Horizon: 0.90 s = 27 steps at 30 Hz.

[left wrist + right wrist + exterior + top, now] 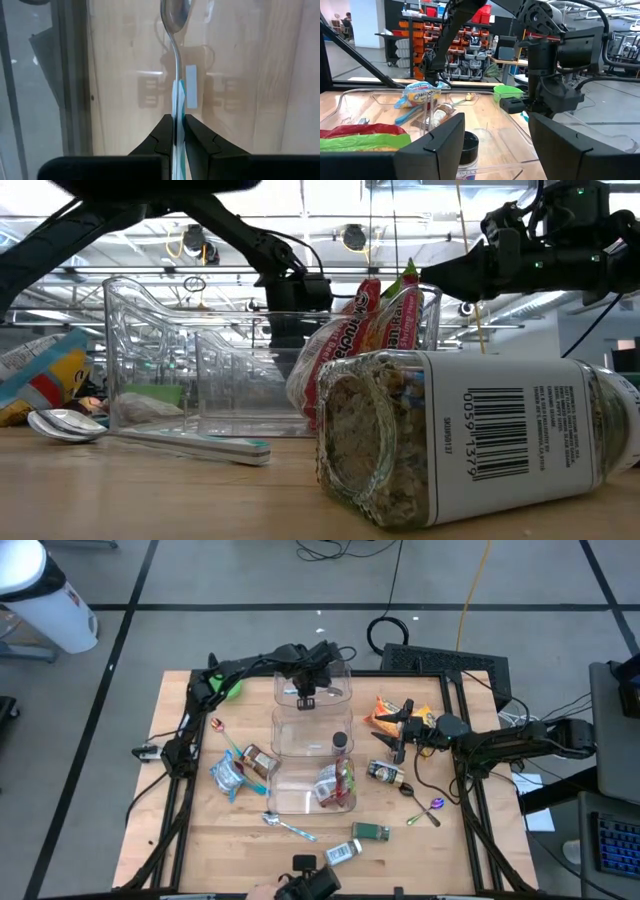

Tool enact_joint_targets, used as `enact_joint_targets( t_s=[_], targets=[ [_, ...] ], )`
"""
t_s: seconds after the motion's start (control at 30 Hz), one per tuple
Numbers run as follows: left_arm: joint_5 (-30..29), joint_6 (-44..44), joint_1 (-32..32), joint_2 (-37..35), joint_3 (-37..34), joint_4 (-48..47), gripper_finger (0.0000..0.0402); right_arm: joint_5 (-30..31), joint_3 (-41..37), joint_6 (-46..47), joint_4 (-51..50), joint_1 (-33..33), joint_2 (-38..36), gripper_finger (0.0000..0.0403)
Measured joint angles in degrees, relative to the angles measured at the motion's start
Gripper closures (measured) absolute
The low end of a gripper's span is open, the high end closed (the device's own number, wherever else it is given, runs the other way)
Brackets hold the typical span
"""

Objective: Pick & Place Food Item
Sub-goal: Put the right white patterned spoon into the top transparent bin

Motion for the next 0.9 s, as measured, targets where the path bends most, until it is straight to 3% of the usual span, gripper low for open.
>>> enact_joint_targets(
  t_s=[0.9],
  targets=[
    [3.91,-0.18,1.22,1.39,0.00,3.79,0.0377,0.20,0.00,-1.03,-0.17,-0.01,0.00,0.0190]
  ],
)
